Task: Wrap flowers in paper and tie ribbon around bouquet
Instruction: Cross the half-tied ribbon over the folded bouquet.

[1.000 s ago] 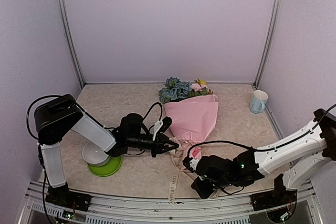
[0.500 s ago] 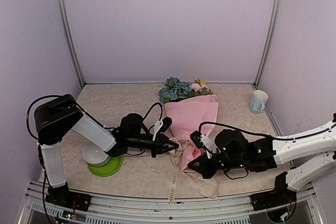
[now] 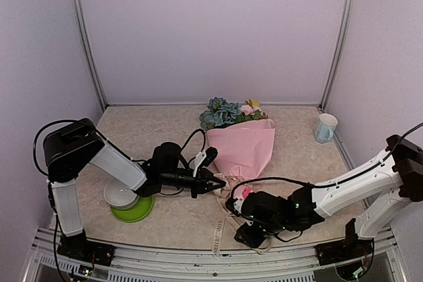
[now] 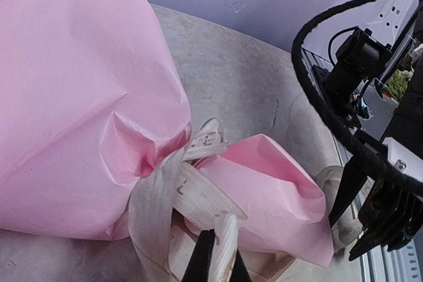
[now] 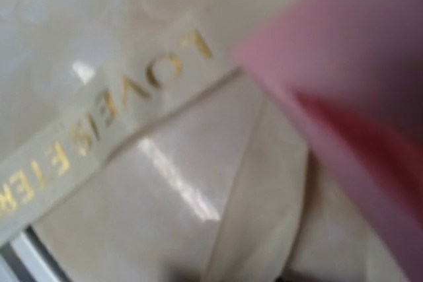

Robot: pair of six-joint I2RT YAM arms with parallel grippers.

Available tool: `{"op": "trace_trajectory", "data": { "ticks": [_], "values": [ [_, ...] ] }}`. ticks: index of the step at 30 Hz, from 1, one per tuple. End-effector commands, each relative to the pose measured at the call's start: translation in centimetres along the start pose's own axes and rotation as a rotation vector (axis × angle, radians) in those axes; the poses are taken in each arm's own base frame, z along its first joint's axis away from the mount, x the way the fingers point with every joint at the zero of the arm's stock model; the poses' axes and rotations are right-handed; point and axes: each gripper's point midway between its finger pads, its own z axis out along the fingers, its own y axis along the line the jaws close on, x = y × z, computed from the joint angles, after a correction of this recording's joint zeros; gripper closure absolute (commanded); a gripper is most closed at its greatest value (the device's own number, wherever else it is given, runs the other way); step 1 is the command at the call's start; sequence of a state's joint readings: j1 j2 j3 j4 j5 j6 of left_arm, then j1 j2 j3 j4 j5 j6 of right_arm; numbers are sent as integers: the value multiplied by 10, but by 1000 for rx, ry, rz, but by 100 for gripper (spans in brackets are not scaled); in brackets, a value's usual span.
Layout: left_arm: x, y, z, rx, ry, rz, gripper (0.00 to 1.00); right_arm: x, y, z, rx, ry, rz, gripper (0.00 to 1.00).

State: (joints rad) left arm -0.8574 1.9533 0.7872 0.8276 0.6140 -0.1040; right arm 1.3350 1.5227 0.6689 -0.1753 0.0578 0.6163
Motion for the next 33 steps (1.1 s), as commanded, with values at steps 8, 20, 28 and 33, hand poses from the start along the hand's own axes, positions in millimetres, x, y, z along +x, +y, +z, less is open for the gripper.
{"op": "trace_trajectory", "data": {
  "ticks": [8,20,28,33],
  "values": [
    [-14,-7,2,26,-17,32,100,-1,-20,7,169,47,-20,58],
    [-13,-7,2,27,-18,28,100,-19,-6,26,129,0,-94,71],
    [-12,-7,1,25,-18,34,100,-20,25,20,-56,-20,-133,100],
    [-14,-6,2,25,-27,31,100,-60,54,-15,-224,-179,-167,100]
  ]
}}
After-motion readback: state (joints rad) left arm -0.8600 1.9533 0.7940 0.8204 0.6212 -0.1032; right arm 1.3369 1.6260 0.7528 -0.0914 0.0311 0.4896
